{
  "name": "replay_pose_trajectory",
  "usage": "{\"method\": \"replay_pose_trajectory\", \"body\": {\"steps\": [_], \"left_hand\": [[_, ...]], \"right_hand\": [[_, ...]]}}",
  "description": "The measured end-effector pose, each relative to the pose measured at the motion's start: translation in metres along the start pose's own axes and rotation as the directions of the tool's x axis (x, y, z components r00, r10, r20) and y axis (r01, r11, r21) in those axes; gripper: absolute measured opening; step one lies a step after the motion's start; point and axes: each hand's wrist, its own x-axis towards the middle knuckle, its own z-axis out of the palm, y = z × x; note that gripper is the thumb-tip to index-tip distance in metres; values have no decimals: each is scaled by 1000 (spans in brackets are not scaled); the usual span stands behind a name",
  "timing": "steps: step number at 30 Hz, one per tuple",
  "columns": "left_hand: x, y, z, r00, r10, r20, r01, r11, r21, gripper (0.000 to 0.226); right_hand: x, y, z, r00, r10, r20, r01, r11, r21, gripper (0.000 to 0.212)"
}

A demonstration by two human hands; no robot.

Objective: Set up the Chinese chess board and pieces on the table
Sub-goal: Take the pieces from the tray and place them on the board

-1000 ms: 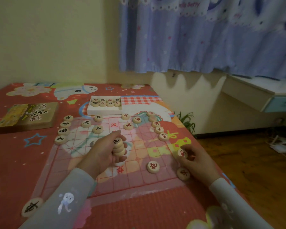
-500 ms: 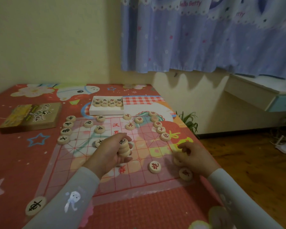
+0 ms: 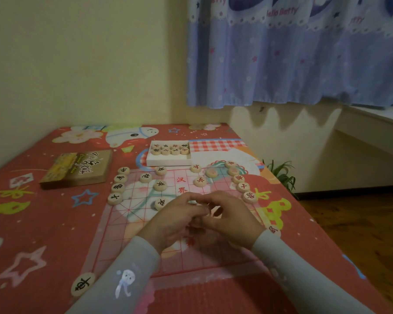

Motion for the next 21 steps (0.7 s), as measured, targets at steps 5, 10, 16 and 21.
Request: {"method": "replay_pose_trajectory", "body": {"steps": [5, 10, 16, 21], "left_hand": [[0, 4, -12, 995, -51, -86, 39, 989, -140, 18], [4, 4, -23, 980, -73, -184, 39, 982, -184, 18], [9, 1, -24, 979, -71, -191, 42, 988, -150, 27], [8, 0, -23, 985, -59, -161, 31, 985, -171, 25]], "right_hand": [[3, 7, 0, 988, 59, -141, -57, 998, 24, 43], [2, 14, -9, 973, 128, -192, -124, 992, 33, 45], [1, 25, -24, 940, 171, -296, -170, 985, 29, 39], [-4, 35, -30, 910, 215, -354, -223, 975, 19, 35]]}}
